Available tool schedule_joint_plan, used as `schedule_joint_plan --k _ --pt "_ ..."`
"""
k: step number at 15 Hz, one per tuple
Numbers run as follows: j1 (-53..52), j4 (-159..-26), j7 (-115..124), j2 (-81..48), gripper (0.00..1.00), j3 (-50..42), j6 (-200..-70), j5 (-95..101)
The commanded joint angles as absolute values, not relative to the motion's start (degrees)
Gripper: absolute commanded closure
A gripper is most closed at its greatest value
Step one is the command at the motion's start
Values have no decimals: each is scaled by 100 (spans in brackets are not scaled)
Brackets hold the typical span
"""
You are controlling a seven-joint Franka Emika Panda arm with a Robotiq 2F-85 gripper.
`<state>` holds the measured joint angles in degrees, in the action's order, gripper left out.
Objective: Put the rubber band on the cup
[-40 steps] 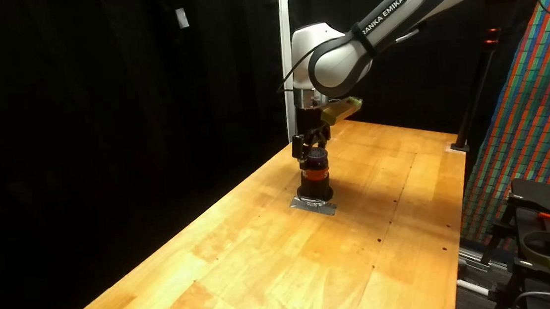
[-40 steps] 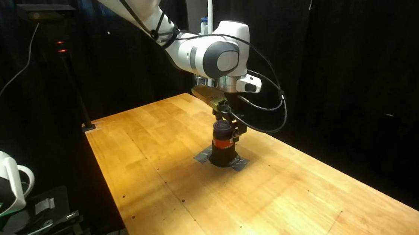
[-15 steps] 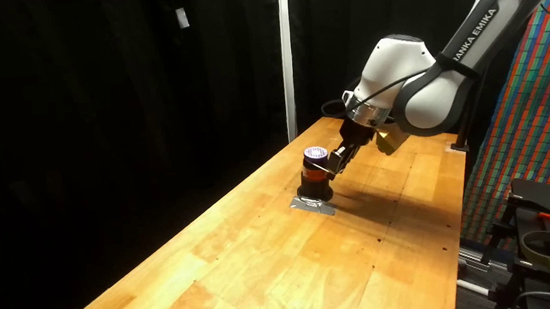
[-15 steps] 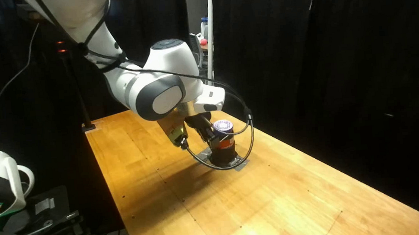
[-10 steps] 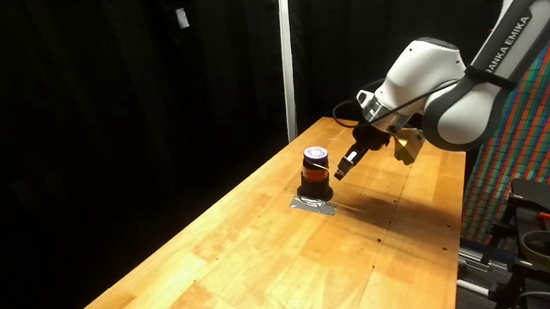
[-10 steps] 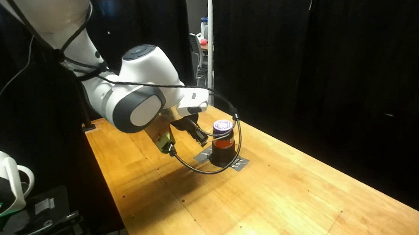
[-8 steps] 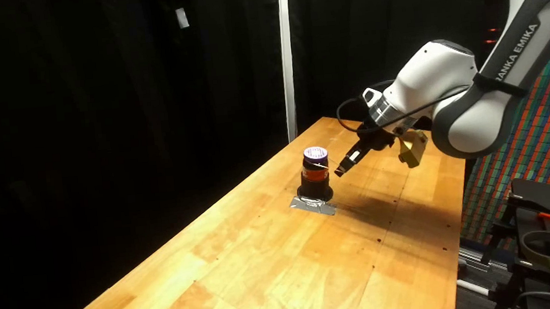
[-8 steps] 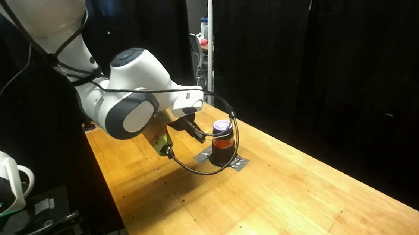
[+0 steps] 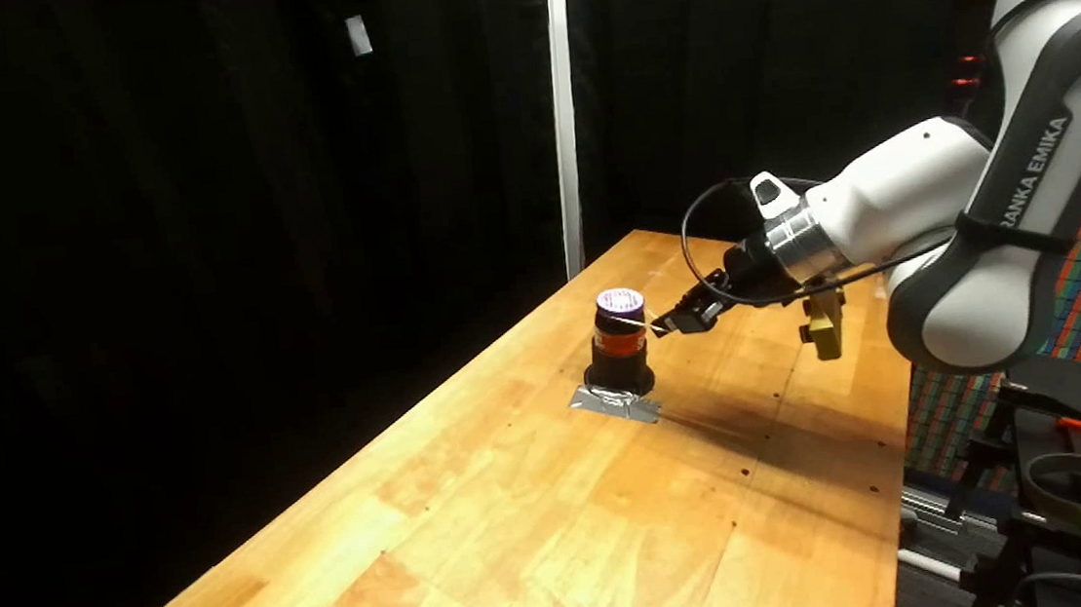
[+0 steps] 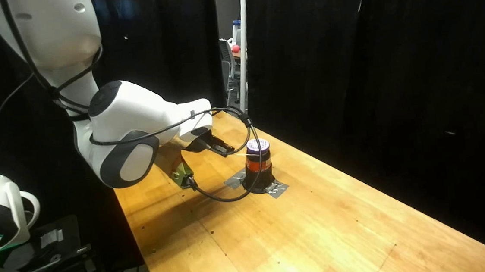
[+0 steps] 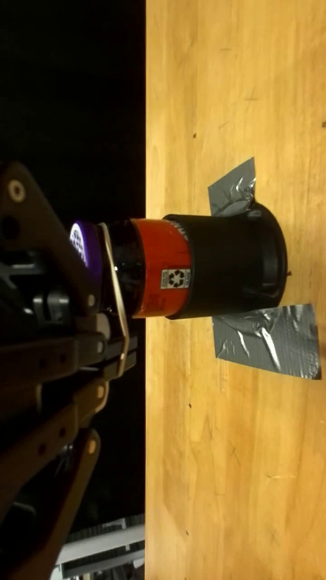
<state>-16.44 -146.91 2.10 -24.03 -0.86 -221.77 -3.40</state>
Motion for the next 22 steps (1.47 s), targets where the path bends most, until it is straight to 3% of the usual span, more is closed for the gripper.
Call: schedule_joint_plan --k 1,9,17,18,20,22 --pt "-1577 -14627 -142 -2857 94 124 -23257 -706" --pt "-1642 -14293 -532 -3562 92 183 -24554 -1469" --pt "-2194 -13722 -374 -3653 92 -319 -24428 -1736" --pt "-1854 -13851 -479 -3589 68 46 -24361 -1692" --pt "-1705 -14054 -331 -3366 64 201 -23789 -1519" --pt "-1594 -14344 -272 -2975 50 365 -22882 -1515"
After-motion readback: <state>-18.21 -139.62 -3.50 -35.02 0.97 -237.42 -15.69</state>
